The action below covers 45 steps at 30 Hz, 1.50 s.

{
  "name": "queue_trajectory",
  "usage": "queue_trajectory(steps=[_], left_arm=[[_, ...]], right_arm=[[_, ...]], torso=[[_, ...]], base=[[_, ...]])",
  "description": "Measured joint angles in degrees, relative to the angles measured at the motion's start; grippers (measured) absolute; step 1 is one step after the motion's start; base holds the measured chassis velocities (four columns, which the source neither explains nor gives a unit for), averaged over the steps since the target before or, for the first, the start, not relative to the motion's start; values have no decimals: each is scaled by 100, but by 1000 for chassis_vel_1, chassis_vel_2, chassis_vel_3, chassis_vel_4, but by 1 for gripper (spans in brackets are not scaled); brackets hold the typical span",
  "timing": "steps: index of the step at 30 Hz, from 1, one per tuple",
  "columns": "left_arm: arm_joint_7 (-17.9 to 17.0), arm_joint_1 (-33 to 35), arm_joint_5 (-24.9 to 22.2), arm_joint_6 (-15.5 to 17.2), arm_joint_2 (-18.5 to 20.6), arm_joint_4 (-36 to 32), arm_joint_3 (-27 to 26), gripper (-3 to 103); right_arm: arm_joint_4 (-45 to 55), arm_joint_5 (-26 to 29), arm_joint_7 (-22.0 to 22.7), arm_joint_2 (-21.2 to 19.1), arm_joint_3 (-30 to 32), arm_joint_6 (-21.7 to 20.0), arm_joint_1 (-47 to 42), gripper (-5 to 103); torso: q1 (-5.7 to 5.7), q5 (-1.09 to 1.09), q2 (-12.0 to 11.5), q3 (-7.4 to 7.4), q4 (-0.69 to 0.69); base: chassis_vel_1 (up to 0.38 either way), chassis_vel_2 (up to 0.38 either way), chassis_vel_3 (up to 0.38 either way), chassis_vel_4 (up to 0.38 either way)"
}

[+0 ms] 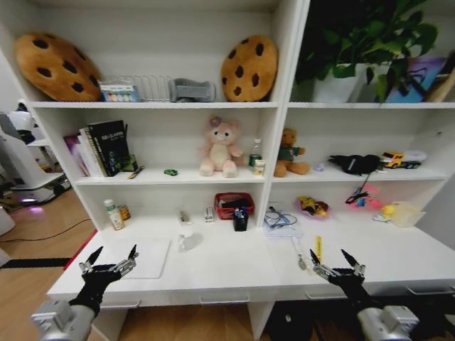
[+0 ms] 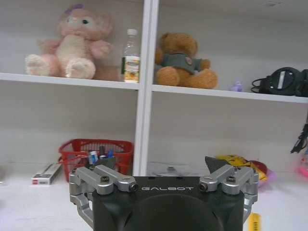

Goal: Organize the objects on the table.

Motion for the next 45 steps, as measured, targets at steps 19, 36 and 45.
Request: queue_trajectory(steps=[19, 36, 45], left_arm=[[-4, 0, 0, 0, -1, 0, 1, 100], [0, 0, 0, 0, -1, 0, 0, 100], [2, 0, 0, 0, -1, 0, 0, 100]], right_arm=[[-1, 0, 1, -1, 0, 0, 1, 100], [-1, 0, 1, -2, 1, 0, 2, 100], [-2, 0, 1, -1, 1, 0, 2, 100]], torso=[[1, 7, -2, 2, 0], [1, 3, -2, 1, 1], [0, 2, -1, 0, 2]], base=[[188, 173, -167, -179], [11, -28, -14, 30], [169, -184, -168, 191]])
